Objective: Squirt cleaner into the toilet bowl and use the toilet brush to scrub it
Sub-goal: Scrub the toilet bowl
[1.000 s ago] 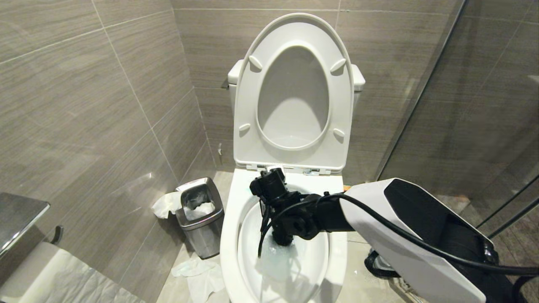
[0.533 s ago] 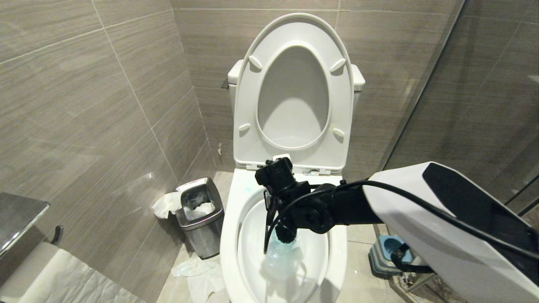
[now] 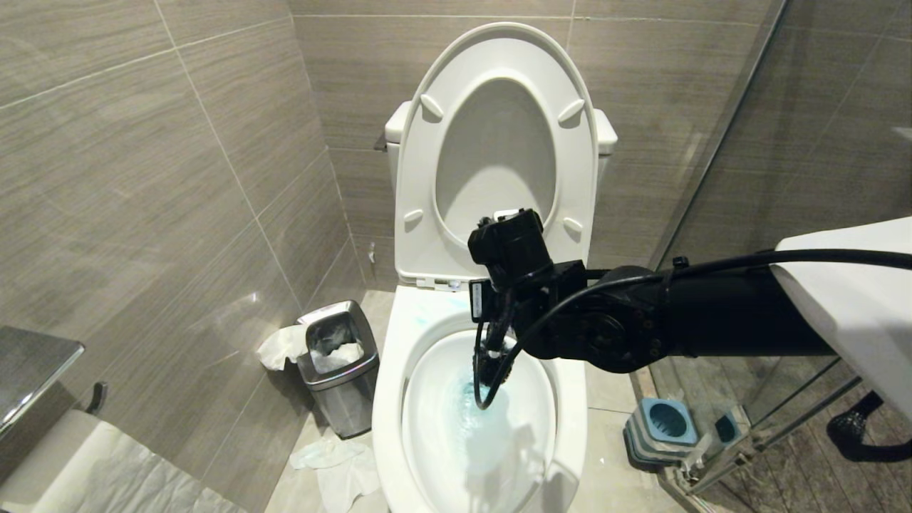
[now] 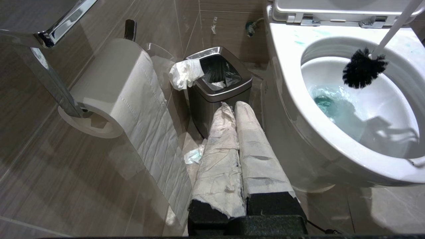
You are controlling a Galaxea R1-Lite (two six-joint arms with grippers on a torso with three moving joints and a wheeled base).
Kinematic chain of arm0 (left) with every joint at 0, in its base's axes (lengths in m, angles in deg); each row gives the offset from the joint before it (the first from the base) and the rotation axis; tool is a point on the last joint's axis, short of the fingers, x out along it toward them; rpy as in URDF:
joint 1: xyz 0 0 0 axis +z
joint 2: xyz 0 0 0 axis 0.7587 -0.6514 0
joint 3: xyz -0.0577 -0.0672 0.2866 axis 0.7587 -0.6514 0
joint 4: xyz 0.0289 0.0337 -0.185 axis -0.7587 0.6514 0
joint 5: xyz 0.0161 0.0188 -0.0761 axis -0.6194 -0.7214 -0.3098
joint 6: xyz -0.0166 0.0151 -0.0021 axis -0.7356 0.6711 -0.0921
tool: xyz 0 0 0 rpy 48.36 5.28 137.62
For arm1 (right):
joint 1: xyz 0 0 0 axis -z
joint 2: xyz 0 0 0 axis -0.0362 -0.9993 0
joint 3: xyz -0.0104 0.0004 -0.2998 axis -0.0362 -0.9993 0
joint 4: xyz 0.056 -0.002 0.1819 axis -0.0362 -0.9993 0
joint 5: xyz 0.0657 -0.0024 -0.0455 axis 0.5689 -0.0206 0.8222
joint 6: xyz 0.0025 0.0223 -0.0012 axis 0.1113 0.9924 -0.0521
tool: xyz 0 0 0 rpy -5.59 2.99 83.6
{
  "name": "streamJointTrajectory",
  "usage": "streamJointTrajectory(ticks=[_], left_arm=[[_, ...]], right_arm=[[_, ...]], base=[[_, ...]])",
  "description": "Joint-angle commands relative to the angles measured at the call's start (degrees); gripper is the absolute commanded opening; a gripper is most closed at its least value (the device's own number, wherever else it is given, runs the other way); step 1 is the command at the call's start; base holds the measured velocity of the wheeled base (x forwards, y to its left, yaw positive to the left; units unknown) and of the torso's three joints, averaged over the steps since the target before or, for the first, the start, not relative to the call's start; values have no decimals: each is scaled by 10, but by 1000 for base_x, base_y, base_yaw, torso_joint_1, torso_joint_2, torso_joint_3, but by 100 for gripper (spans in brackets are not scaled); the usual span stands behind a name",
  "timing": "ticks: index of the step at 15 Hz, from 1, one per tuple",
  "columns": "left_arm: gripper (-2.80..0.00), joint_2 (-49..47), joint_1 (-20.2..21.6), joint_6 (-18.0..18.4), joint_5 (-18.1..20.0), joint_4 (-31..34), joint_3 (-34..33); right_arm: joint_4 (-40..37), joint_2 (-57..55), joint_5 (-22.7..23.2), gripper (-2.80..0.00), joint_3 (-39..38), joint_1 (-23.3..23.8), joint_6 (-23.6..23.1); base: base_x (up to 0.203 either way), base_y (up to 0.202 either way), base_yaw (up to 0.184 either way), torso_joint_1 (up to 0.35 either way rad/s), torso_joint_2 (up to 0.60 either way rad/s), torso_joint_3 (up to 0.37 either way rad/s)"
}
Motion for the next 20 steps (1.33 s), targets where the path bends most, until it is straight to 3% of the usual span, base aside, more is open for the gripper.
streamJointTrajectory(ticks=[1, 7, 10, 16, 20], left_arm=[[-280, 0, 0, 0, 0, 0, -1], [-280, 0, 0, 0, 0, 0, -1], [-280, 0, 0, 0, 0, 0, -1], [-280, 0, 0, 0, 0, 0, -1], [-280, 0, 0, 0, 0, 0, -1]], right_arm=[[2, -36, -2, -280, -2, 0, 2], [45, -157, -4, -280, 11, 5, 2], [54, -159, -6, -280, 16, 6, 3], [24, 47, 0, -280, -85, -2, 0], [-9, 186, 48, -280, -200, -5, -17]], base=[[0, 0, 0, 0, 0, 0], [0, 0, 0, 0, 0, 0], [0, 0, 0, 0, 0, 0], [0, 0, 0, 0, 0, 0], [0, 0, 0, 0, 0, 0]])
